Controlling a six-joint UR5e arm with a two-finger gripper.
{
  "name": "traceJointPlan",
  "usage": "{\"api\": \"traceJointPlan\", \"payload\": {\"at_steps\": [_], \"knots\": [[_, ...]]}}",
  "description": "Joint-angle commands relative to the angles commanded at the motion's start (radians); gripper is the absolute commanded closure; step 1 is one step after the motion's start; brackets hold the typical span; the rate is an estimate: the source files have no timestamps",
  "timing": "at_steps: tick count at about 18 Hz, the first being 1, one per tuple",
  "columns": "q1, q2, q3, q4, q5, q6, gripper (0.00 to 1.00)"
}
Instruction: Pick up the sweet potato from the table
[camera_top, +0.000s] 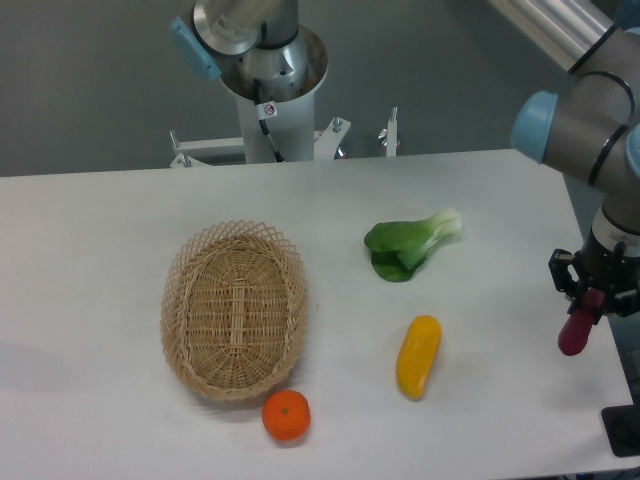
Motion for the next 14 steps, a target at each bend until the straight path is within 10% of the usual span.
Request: {"api": "traceJointPlan", "payload": {"at_steps": [14], "knots": [[0.015,-0.003,0.006,-0.012,0.000,0.002,0.85]]}}
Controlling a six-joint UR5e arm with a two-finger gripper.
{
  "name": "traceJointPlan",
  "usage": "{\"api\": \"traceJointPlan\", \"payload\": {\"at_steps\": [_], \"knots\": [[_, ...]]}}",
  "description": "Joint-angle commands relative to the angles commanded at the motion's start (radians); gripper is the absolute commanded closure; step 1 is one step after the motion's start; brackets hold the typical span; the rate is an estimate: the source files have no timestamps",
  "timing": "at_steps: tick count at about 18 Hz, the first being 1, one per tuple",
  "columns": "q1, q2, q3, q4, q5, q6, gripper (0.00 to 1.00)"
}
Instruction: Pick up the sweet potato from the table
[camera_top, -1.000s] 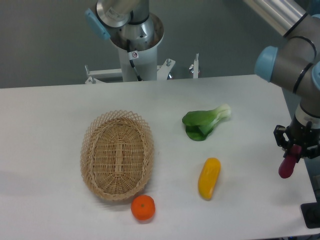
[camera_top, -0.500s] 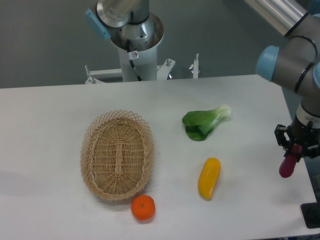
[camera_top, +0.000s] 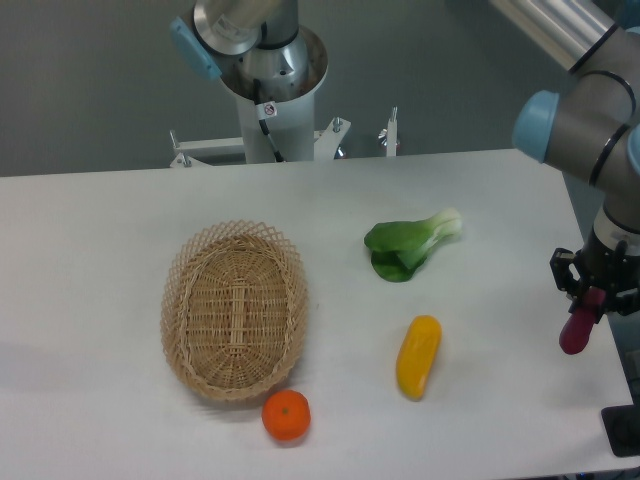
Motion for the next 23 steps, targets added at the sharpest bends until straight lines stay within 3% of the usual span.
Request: {"api": "traceJointPlan", "payload": {"at_steps": [23], "knots": [[-0.006,-0.006,0.014,-0.014,0.066,0.002,0.84]]}}
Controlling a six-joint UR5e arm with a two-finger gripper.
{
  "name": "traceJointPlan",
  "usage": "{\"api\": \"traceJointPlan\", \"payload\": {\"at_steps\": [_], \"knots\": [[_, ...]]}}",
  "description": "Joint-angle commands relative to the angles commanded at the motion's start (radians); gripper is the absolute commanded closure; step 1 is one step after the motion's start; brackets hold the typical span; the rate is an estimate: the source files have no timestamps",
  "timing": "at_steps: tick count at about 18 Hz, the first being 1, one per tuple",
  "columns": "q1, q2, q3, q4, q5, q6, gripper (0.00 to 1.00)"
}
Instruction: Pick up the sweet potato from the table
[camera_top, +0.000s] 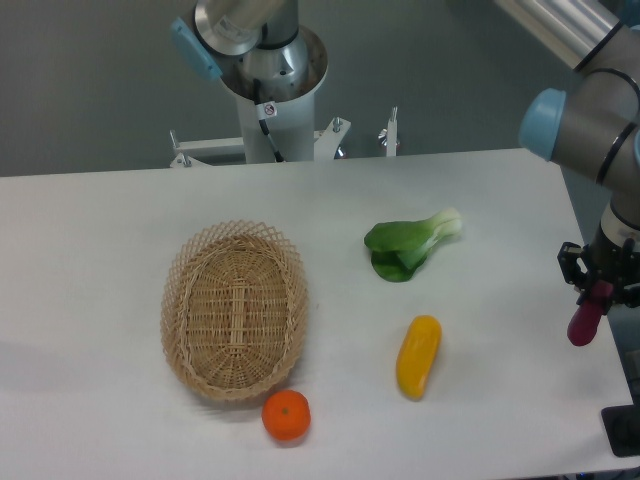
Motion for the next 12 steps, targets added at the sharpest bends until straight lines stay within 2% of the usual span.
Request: {"api": "traceJointPlan", "payload": {"at_steps": [12], "knots": [[-0.006,0.000,-0.002,0.003,0.017,-0.002,0.84]]}}
